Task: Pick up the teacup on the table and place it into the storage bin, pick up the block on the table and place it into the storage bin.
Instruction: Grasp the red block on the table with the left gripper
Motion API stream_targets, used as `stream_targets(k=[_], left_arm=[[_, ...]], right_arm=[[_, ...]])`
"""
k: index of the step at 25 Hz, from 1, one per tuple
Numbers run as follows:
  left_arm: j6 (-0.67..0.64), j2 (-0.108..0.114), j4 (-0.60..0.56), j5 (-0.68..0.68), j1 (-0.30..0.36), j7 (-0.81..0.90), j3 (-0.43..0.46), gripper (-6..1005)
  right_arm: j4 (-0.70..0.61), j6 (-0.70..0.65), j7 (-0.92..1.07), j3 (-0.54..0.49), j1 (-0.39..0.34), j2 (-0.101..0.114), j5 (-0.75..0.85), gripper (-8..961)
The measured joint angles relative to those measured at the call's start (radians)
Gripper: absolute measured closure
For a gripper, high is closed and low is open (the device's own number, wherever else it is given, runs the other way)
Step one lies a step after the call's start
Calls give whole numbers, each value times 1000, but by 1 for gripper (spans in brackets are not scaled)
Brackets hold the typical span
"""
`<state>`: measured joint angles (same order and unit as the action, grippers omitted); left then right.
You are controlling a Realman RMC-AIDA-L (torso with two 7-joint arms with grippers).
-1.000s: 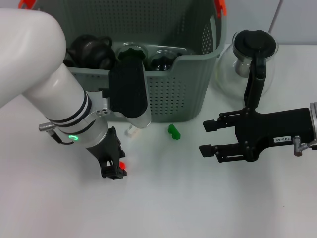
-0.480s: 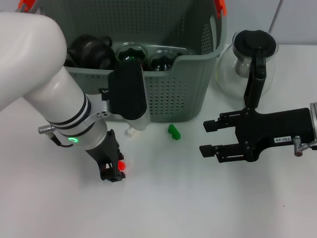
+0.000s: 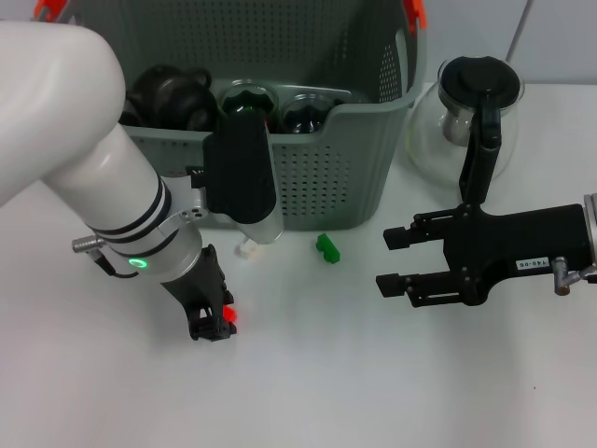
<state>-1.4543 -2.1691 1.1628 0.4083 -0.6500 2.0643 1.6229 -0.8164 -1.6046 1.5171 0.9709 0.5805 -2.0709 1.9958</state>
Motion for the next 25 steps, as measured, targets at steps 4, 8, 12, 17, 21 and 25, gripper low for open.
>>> stream_targets(k=[4,8,12,17,21,25], left_arm=[[-1,0,4,-1,-2,0,15,693],[-1,-1,-2,-5,-4,1,24,764],[-1,-1,-3,-5,-5,2,24,870],[-1,0,10,-2,-1,11,25,896],[-34,-4,53,57,5,19,35,911],[3,-6,56,123,6,68,7,908]], right_arm=[[0,-2,1,0,0,0,0,276],[0,-6,1,0,-1,0,-1,276],[0,-8,2,0,-1,0,-1,276],[1,-10,2,0,-1,0,-2,276],[-2,-12,2,-1,-1,1,-2,276],[-2,-12,2,-10,-1,2,0,277]])
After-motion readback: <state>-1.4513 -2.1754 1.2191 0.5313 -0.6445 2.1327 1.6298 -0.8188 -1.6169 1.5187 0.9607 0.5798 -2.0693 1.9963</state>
